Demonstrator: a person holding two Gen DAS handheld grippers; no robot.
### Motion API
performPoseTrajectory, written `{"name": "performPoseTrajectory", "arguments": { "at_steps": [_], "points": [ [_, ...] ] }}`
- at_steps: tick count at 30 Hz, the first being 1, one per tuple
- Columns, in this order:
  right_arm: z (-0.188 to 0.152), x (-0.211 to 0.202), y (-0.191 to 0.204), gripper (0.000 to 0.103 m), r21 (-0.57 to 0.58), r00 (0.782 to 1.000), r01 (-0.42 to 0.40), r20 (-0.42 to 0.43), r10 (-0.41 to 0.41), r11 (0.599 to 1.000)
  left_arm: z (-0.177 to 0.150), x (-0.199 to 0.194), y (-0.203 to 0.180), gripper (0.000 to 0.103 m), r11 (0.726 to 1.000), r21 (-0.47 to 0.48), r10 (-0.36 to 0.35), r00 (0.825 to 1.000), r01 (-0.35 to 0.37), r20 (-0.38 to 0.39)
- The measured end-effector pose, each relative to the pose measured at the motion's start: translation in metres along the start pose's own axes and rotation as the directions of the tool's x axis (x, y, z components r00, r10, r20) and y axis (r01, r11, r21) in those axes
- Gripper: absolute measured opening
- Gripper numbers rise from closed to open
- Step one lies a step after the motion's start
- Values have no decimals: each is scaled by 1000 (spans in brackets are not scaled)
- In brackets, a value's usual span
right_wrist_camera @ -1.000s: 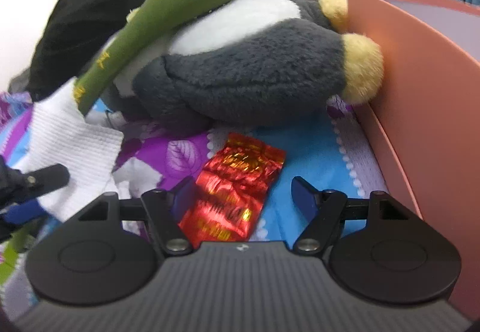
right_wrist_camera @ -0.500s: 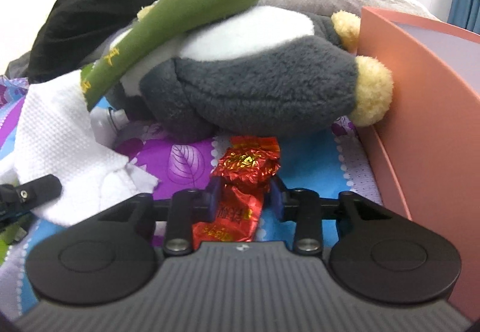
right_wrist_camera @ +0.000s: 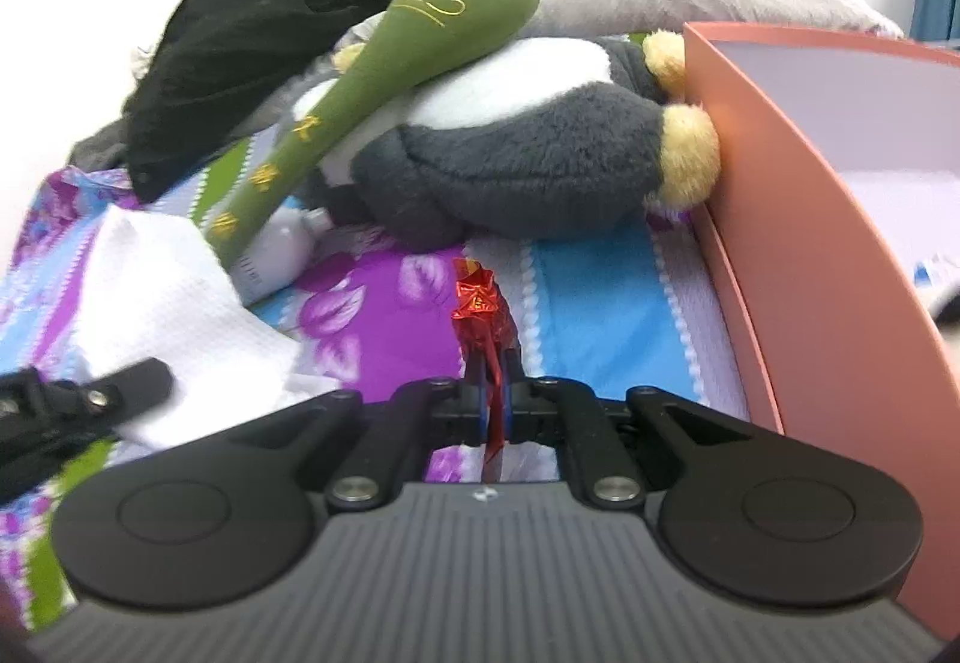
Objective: Organize soft objects
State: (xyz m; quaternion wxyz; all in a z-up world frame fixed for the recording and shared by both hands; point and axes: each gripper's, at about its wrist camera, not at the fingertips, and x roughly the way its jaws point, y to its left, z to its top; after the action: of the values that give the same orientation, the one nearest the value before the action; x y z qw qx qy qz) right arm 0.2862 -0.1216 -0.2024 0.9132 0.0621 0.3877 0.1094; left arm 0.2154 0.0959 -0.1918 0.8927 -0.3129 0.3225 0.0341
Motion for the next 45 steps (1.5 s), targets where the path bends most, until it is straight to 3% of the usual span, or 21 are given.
{"name": "performPoseTrajectory", "arguments": {
  "at_steps": [3,11,19,26,27,29,30,31,32,33,37,45],
  "points": [
    [-14,-12,-2,8,54,998,-47,-47,50,997,-12,-9,3,7,999,-47,-11,999,9,-30],
    [-45,-50,-4,8,143,983,-121,-121,139,982,-41,-36,15,8,999,-36,17,995,-21,-103],
    [-66,-68,-4,8,145,976,-96,-179,121,985,-59,-67,35,8,998,-36,49,991,-54,-121],
    [-72,-69,0,10,113,981,-43,-185,63,993,-60,-66,41,9,997,-14,69,985,-72,-156],
    [-72,-70,1,11,101,982,-31,-185,50,994,-60,-66,41,12,997,-11,78,984,-81,-160],
    [-71,-71,2,18,82,982,-16,-185,31,997,-60,-66,42,29,994,4,106,980,-107,-171],
    [-71,-72,2,23,73,982,-8,-188,22,997,-60,-66,42,48,992,19,128,976,-127,-174],
    [-71,-73,2,39,68,982,-4,-188,16,998,-61,-67,42,58,988,38,154,973,-149,-172],
    [-70,-75,2,53,63,984,7,-181,4,998,-60,-68,40,59,984,58,175,971,-168,-163],
    [-70,-77,3,56,53,985,21,-172,-11,998,-59,-69,39,60,981,84,189,970,-178,-154],
    [-65,-83,11,57,-21,990,38,-136,-41,999,-57,-72,33,67,968,164,213,969,-192,-124],
    [-54,-92,35,57,-197,998,26,-45,-36,980,-68,-59,20,68,948,274,211,965,-164,-154]
  ]
}}
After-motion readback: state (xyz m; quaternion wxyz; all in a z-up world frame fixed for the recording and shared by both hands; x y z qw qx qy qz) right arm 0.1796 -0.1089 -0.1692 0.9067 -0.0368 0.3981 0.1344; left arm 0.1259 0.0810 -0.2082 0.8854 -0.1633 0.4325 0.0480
